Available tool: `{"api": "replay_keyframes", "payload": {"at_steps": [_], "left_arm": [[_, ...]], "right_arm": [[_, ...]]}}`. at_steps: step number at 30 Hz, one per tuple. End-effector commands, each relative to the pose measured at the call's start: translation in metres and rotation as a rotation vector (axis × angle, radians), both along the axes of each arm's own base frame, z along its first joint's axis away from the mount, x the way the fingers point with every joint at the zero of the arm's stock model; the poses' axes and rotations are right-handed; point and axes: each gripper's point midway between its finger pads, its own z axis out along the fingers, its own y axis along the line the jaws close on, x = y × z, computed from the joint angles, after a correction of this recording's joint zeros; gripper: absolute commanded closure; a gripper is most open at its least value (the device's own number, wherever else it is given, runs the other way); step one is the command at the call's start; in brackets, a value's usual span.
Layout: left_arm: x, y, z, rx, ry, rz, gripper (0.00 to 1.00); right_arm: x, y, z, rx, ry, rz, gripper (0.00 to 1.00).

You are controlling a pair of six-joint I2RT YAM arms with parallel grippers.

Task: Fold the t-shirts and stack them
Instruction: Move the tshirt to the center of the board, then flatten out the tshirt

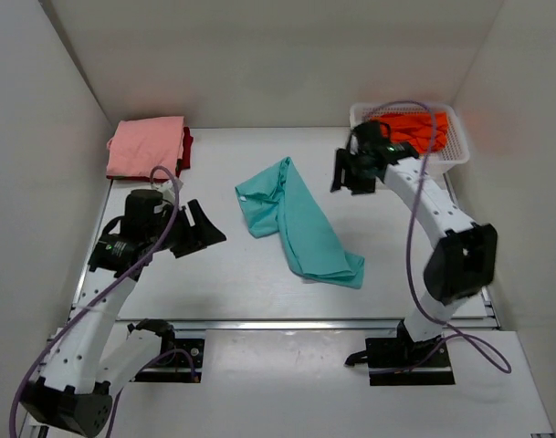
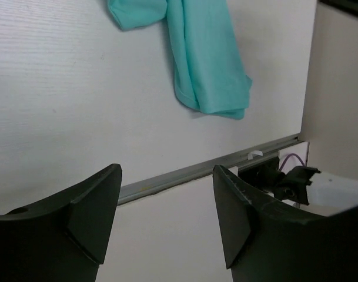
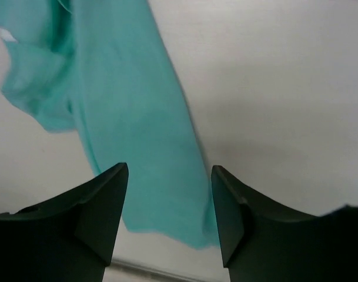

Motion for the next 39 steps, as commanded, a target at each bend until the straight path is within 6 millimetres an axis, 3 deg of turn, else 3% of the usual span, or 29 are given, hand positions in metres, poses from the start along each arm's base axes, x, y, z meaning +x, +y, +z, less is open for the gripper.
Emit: {"api": "replay_keyframes", "payload": {"at_steps": [1, 3, 4, 6, 11, 13, 14, 16, 17, 20, 22, 24, 25, 27, 30, 31, 32, 34, 35, 36, 39], "left_arm": [[0.026, -0.018, -0.008, -0.045, -0.021, 0.028, 0.25], [0.044, -0.03, -0.023, -0.038, -0.004, 0.034, 0.25], [0.052, -0.035, -0.031, -0.032, 0.014, 0.04, 0.25], [0.075, -0.041, -0.041, -0.029, 0.009, 0.081, 0.24], [0.124, -0.034, -0.083, 0.068, 0.04, 0.192, 0.24], [0.136, -0.037, -0.112, 0.125, 0.093, 0.184, 0.24], [0.147, -0.038, -0.109, 0.136, 0.07, 0.185, 0.24], [0.157, -0.044, -0.132, 0.188, 0.105, 0.169, 0.25], [0.163, -0.047, -0.132, 0.195, 0.089, 0.166, 0.26], [0.173, -0.05, -0.156, 0.243, 0.116, 0.154, 0.25], [0.174, -0.051, -0.181, 0.261, 0.166, 0.156, 0.25], [0.186, -0.054, -0.184, 0.239, 0.152, 0.162, 0.26], [0.188, -0.055, -0.194, 0.242, 0.163, 0.164, 0.26], [0.2, -0.062, -0.194, 0.232, 0.148, 0.153, 0.26], [0.209, -0.071, -0.199, 0.206, 0.151, 0.134, 0.34], [0.217, -0.077, -0.193, 0.164, 0.123, 0.131, 0.37], [0.217, -0.078, -0.19, 0.131, 0.117, 0.136, 0.42], [0.225, -0.092, -0.173, 0.006, 0.059, 0.105, 0.83], [0.227, -0.096, -0.163, -0.025, 0.042, 0.098, 1.0], [0.228, -0.097, -0.16, -0.042, 0.052, 0.09, 1.0], [0.225, -0.095, -0.131, -0.011, 0.028, 0.068, 1.0]], "right_arm": [[-0.031, -0.027, 0.029, 0.226, -0.115, -0.015, 0.44], [-0.05, -0.035, 0.003, 0.233, -0.067, 0.023, 0.44], [-0.057, -0.034, 0.003, 0.231, -0.078, 0.06, 0.44], [-0.072, -0.029, -0.015, 0.211, -0.031, 0.103, 0.44], [-0.103, 0.004, -0.038, 0.119, 0.003, 0.267, 0.45], [-0.11, 0.016, -0.044, 0.085, -0.017, 0.297, 0.47], [-0.117, 0.028, -0.047, 0.101, -0.015, 0.322, 0.48], [-0.125, 0.036, -0.055, 0.104, -0.016, 0.332, 0.48], [-0.125, 0.042, -0.059, 0.117, -0.017, 0.335, 0.48], [-0.133, 0.052, -0.077, 0.132, 0.023, 0.366, 0.47], [-0.136, 0.059, -0.088, 0.118, 0.037, 0.394, 0.45], [-0.141, 0.066, -0.103, 0.109, 0.065, 0.426, 0.41], [-0.141, 0.072, -0.11, 0.119, 0.074, 0.44, 0.36], [-0.146, 0.084, -0.122, 0.134, 0.107, 0.483, 0.24], [-0.146, 0.098, -0.134, 0.106, 0.146, 0.533, 0.24], [-0.144, 0.1, -0.135, 0.093, 0.153, 0.528, 0.29], [-0.147, 0.096, -0.143, 0.058, 0.181, 0.53, 0.55], [-0.142, 0.092, -0.147, 0.023, 0.196, 0.508, 1.0], [-0.139, 0.088, -0.143, 0.014, 0.199, 0.493, 1.0], [-0.139, 0.083, -0.141, 0.008, 0.216, 0.483, 1.0], [-0.125, 0.08, -0.099, 0.037, 0.152, 0.474, 1.0]]}}
